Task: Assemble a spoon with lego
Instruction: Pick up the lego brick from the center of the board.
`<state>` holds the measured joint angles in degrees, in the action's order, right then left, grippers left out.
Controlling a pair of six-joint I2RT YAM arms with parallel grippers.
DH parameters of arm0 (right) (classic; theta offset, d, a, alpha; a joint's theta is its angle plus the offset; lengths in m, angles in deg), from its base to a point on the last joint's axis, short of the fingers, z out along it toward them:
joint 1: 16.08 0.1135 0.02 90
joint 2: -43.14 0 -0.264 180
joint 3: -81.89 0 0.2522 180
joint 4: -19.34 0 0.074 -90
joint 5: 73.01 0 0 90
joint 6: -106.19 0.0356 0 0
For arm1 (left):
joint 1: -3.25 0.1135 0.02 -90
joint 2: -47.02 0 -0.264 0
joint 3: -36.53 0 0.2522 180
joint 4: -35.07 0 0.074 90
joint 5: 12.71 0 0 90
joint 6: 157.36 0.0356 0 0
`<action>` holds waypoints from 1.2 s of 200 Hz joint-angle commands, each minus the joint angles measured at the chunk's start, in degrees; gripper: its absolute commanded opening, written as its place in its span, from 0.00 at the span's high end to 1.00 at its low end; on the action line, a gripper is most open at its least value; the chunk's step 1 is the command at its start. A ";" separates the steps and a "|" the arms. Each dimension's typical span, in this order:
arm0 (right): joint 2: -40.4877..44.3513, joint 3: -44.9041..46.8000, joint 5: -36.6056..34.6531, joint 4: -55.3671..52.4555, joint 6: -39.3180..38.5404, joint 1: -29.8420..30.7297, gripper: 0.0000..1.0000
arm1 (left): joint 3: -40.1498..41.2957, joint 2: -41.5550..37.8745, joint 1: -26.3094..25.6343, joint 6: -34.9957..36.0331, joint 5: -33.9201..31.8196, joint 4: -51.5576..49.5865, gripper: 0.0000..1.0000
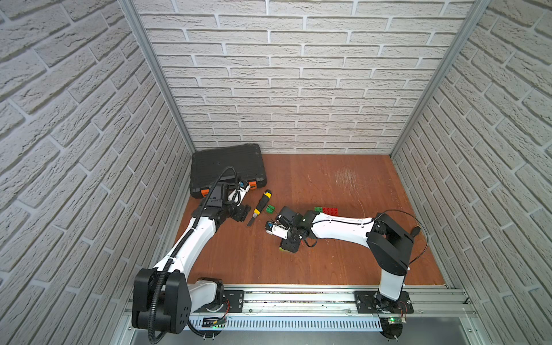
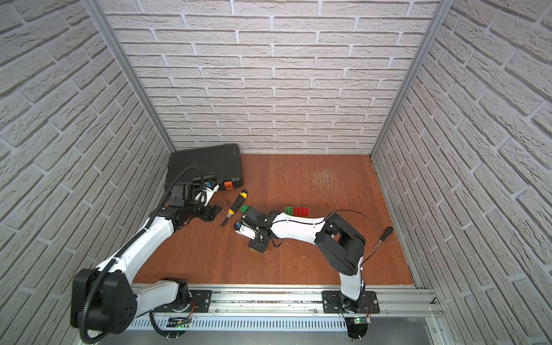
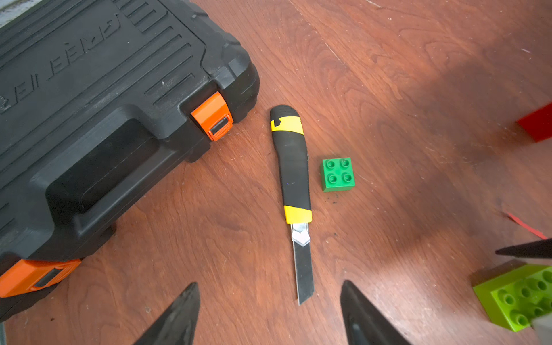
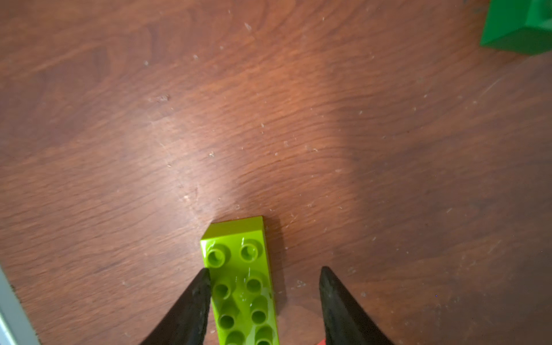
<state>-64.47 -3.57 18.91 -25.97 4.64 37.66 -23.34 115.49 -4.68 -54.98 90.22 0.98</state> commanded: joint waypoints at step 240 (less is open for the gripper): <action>-2.00 -2.48 1.61 -4.74 -0.93 -0.06 0.69 | 0.31 1.01 0.09 -0.37 1.75 0.06 0.28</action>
<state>-66.53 -4.95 21.51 -29.36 3.72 37.66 -23.34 116.32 -4.70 -55.20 90.94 0.91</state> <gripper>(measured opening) 0.342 0.724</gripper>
